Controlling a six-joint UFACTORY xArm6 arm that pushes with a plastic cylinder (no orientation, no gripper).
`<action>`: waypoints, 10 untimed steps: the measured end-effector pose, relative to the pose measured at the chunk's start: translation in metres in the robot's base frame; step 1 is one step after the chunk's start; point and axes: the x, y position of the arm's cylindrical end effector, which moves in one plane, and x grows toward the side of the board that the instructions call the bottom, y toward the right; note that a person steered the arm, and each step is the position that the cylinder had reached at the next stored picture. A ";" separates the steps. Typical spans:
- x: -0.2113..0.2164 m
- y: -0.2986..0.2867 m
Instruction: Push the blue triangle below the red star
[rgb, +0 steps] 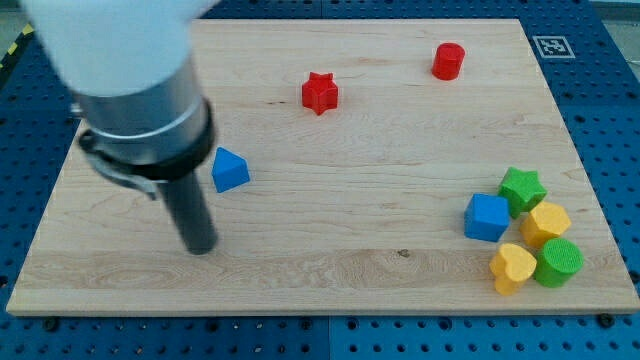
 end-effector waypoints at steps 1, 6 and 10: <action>-0.025 -0.038; -0.025 0.023; -0.084 -0.021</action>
